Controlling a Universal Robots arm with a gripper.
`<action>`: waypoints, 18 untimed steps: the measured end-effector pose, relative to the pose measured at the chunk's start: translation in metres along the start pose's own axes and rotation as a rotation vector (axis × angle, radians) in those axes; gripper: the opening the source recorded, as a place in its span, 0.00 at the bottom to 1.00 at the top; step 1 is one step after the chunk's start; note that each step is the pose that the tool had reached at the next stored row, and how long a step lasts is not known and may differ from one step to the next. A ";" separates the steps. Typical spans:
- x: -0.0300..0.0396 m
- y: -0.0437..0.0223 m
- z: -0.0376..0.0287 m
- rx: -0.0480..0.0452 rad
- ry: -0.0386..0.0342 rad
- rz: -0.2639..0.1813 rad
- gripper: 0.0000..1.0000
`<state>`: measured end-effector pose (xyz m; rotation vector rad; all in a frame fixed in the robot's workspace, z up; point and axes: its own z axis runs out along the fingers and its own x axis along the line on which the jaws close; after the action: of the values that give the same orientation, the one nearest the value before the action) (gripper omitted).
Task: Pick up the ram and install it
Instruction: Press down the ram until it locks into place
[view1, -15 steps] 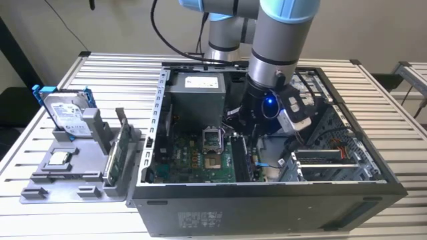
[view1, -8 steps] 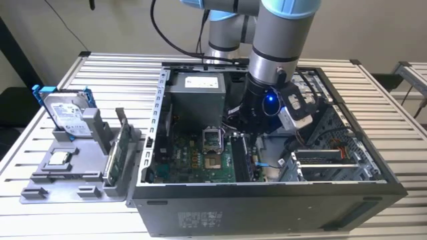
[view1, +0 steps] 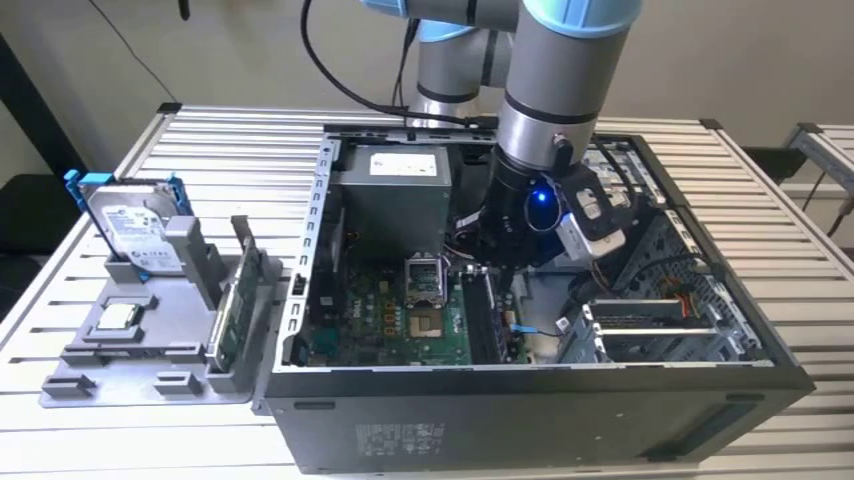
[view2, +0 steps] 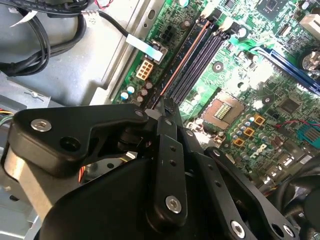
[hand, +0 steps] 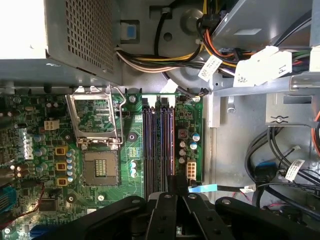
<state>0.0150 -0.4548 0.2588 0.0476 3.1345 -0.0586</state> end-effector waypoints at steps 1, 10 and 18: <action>0.0000 0.0000 -0.0001 0.0001 0.0000 0.000 0.11; 0.0000 0.0000 -0.0003 0.0000 0.0000 0.000 0.11; -0.0001 0.0000 -0.0003 -0.0002 -0.0007 -0.024 0.11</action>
<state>0.0151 -0.4548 0.2590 0.0104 3.1346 -0.0584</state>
